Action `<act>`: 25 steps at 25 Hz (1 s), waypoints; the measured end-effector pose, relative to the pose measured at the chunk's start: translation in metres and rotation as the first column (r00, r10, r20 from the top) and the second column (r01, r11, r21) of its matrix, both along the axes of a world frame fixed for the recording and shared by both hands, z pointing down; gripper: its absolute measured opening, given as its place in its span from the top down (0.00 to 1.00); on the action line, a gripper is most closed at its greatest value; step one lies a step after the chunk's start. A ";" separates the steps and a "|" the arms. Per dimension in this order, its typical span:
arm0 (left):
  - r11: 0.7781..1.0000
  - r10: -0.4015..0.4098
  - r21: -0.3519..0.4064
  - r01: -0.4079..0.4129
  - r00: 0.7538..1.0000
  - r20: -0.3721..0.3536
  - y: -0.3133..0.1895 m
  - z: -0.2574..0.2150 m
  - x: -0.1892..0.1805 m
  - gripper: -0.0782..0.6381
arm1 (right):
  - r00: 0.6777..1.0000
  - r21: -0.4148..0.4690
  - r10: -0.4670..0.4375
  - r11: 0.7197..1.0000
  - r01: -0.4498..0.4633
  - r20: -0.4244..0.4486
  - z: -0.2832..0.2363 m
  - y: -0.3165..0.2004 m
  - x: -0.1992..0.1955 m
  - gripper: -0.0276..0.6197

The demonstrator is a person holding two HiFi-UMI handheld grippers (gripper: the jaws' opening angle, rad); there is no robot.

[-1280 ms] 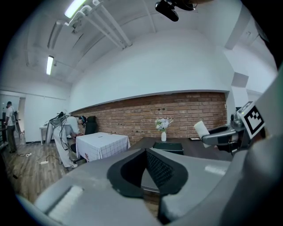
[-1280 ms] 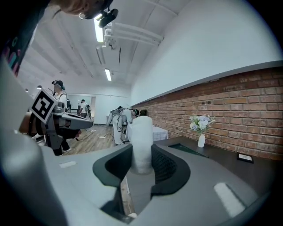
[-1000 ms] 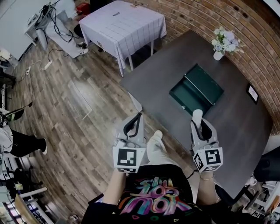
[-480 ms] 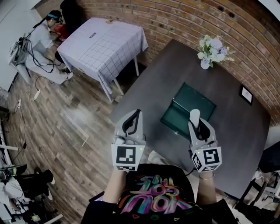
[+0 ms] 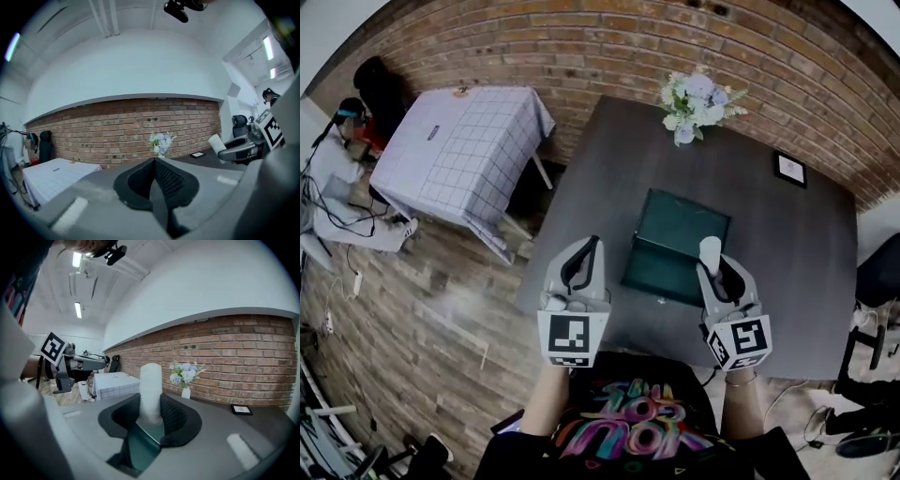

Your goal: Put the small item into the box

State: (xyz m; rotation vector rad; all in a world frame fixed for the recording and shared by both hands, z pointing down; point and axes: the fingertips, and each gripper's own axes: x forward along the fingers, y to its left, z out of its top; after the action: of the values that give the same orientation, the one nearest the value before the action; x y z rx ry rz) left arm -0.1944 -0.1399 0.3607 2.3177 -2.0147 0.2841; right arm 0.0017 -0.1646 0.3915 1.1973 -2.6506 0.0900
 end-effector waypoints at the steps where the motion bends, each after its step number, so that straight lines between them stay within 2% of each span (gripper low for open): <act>1: 0.999 0.035 0.000 -0.035 0.999 0.002 -0.008 0.001 0.004 0.89 | 1.000 0.000 0.029 1.000 -0.029 -0.001 0.000 -0.002 0.003 0.76; 3: 0.995 0.105 -0.001 -0.105 0.994 0.019 -0.023 0.003 0.013 0.89 | 0.997 -0.003 0.083 0.997 -0.083 0.000 0.000 -0.005 0.008 0.76; 7: 0.979 0.203 -0.009 -0.203 0.979 0.005 -0.046 0.006 0.027 0.89 | 0.986 -0.002 0.164 0.986 -0.164 -0.013 -0.002 -0.008 0.018 0.76; 9: 0.973 0.232 -0.012 -0.233 0.973 -0.010 -0.055 0.006 0.033 0.89 | 0.980 -0.003 0.200 0.980 -0.200 -0.012 -0.004 -0.009 0.024 0.76; 12: 0.962 0.273 -0.005 -0.273 0.962 0.003 -0.064 0.004 0.039 0.89 | 0.971 -0.009 0.240 0.971 -0.240 -0.013 -0.004 -0.010 0.032 0.75; 18: 0.953 0.302 -0.010 -0.302 0.953 0.000 -0.074 0.005 0.049 0.89 | 0.967 -0.027 0.254 0.967 -0.255 -0.027 0.000 -0.013 0.040 0.75; 25: 0.958 0.286 -0.009 -0.286 0.958 -0.006 -0.076 0.005 0.049 0.89 | 0.972 -0.032 0.234 0.972 -0.235 -0.035 0.003 -0.017 0.040 0.75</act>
State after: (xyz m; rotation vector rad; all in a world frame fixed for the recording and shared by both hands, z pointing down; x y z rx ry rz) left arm -0.1450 -0.2156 0.3660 2.5982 -1.6650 0.3001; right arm 0.0421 -0.1816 0.3944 1.4822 -2.4596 0.1563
